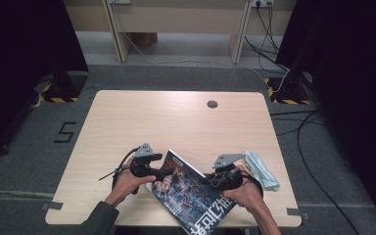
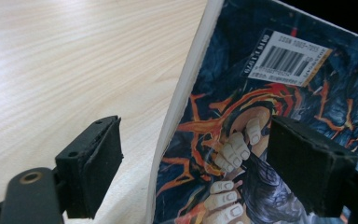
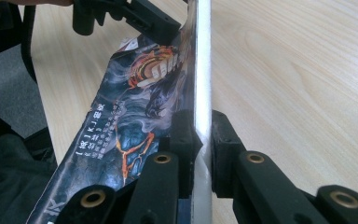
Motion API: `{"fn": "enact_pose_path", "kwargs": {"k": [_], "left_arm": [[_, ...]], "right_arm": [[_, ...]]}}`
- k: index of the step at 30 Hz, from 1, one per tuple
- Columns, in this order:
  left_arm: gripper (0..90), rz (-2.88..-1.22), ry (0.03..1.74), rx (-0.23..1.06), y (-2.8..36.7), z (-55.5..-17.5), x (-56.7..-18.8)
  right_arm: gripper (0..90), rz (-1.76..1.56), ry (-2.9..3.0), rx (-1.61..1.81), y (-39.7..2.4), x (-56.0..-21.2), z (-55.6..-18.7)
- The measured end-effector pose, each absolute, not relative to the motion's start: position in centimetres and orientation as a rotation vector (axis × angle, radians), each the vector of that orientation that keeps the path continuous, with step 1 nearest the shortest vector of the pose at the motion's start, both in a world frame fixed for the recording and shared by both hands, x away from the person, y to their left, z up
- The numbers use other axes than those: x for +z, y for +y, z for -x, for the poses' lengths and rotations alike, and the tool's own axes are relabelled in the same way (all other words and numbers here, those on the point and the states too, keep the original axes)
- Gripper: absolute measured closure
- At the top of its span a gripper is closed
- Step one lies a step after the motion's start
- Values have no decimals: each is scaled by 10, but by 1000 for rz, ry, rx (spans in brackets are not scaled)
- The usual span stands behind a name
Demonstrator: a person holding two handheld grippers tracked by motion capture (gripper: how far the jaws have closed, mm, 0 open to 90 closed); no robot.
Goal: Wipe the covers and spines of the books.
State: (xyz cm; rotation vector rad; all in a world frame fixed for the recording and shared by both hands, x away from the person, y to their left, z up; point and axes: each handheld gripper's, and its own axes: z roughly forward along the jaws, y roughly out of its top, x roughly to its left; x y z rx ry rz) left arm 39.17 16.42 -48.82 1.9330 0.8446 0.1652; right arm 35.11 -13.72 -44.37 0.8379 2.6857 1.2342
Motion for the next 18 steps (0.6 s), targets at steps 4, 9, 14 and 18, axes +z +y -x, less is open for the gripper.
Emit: {"fn": "enact_pose_path", "kwargs": {"k": [4,9,14,18], "left_arm": [[166,-1918,763,135,163,-392,-490],[225,-1898,698,118,165,-392,-490],[331,-1892,665,100,166,-391,-489],[444,-1921,643,136,169,-389,-490]], "right_arm": [[827,-791,2701,1233,-134,-442,-349],[827,-750,2717,1236,-132,-442,-350],[825,-736,2723,1218,-130,-441,-351],[825,-734,2733,1210,-131,-443,-352]]}}
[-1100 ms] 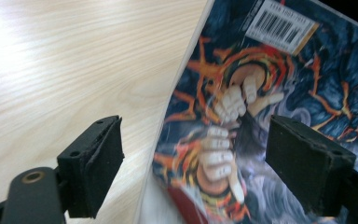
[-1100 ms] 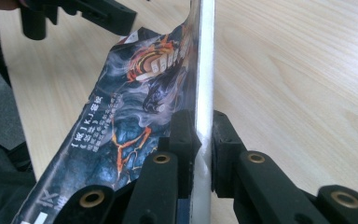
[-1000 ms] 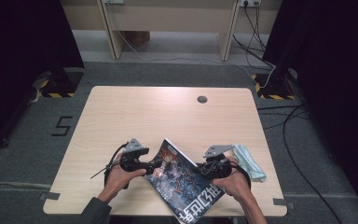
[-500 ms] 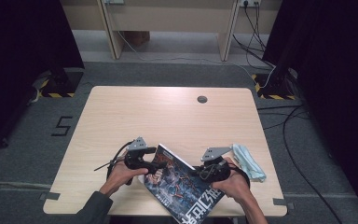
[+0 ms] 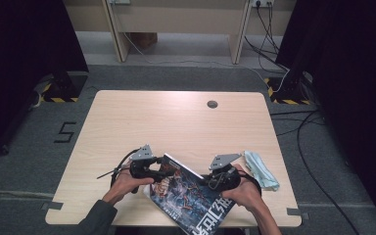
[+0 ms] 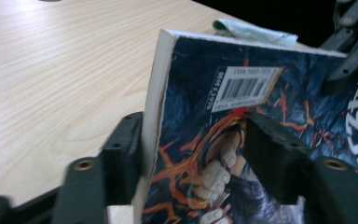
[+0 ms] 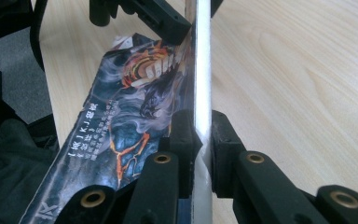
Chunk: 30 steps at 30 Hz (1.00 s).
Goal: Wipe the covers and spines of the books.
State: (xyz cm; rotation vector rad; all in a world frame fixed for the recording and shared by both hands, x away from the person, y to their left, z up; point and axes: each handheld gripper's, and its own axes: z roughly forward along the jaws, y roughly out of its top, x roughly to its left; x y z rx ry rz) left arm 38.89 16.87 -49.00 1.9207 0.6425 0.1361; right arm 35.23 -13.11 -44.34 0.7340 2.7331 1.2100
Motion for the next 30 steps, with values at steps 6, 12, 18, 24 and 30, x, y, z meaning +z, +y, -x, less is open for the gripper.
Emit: {"fn": "enact_pose_path", "kwargs": {"k": [6,12,18,24,30], "left_arm": [[654,-1984,601,225,174,-381,-486],[706,-1971,614,244,182,-373,-485],[745,-1971,614,272,183,-366,-482],[782,-1990,600,297,180,-362,-479],[789,-1964,656,306,183,-361,-478]], "right_arm": [[823,-728,2748,1146,-132,-444,-360],[786,-707,2778,1119,-129,-446,-373],[720,-730,2784,1122,-129,-450,-383],[658,-823,2739,1108,-135,-452,-386],[543,-949,2614,1192,-155,-441,-387]]}}
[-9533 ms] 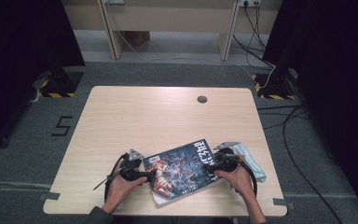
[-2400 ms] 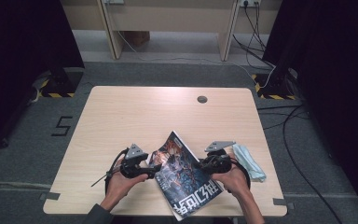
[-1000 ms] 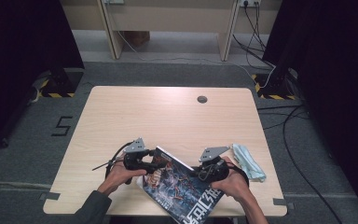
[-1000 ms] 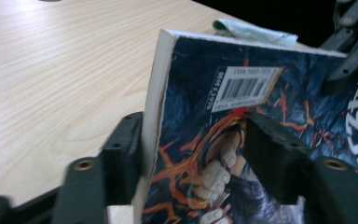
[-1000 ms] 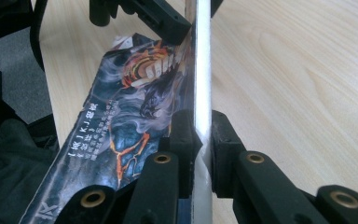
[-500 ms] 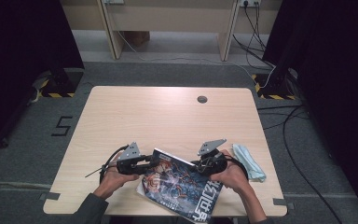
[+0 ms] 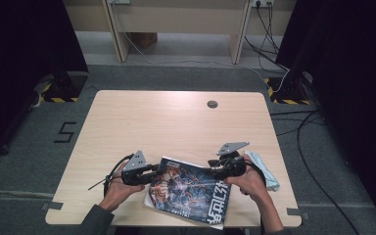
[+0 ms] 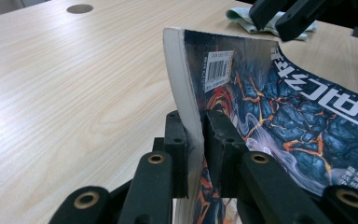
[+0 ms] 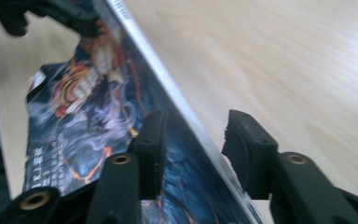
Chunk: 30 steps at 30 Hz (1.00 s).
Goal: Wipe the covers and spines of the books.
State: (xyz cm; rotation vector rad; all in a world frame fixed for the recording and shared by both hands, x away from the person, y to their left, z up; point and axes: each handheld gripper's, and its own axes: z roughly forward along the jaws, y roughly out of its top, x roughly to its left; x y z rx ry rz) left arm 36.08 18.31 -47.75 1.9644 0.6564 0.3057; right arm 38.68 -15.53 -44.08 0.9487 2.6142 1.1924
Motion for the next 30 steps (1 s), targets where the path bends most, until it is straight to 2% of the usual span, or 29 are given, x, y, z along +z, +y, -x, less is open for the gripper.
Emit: {"fn": "enact_pose_path", "kwargs": {"k": [11,17,24,28,30], "left_arm": [[816,-1885,774,336,194,-364,-474],[818,-1912,740,393,190,-357,-471],[819,-1928,732,391,190,-352,-471],[821,-1931,720,388,190,-347,-472],[821,-1928,728,394,190,-346,-473]], "right_arm": [[453,-1137,2396,1176,-207,-423,-382],[451,-1243,2340,1074,-235,-426,-379],[451,-1356,2298,936,-256,-436,-379],[464,-1385,2286,884,-262,-441,-381],[499,-1402,2273,821,-269,-446,-382]]}}
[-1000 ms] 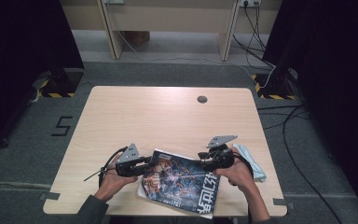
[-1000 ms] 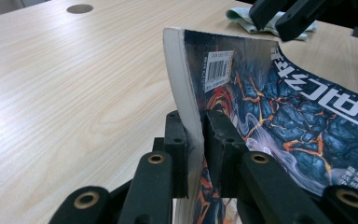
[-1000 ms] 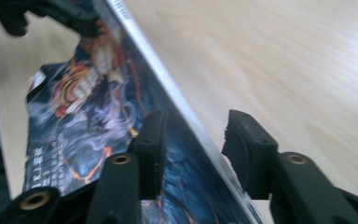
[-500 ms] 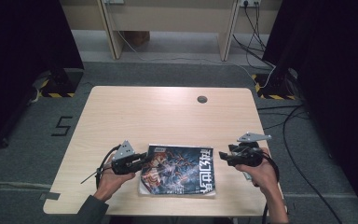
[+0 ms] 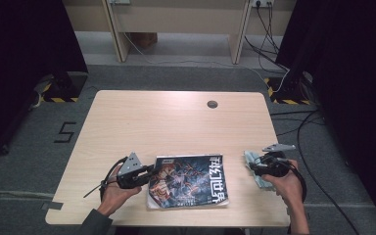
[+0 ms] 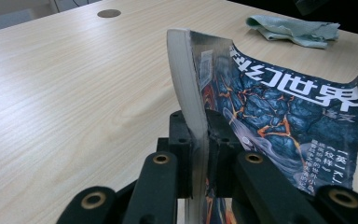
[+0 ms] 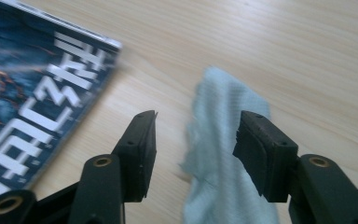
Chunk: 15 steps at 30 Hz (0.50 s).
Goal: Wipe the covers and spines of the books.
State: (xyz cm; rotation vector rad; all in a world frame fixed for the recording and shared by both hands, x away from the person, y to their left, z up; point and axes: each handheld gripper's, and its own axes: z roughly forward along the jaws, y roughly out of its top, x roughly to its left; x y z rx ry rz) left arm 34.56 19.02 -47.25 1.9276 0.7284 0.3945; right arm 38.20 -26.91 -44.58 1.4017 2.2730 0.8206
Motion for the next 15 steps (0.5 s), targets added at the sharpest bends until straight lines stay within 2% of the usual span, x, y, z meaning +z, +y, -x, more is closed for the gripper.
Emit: {"fn": "enact_pose_path", "kwargs": {"k": [15], "left_arm": [[823,-1930,723,401,189,-332,-476]], "right_arm": [[629,-1415,2309,650,-282,-476,-389]]}}
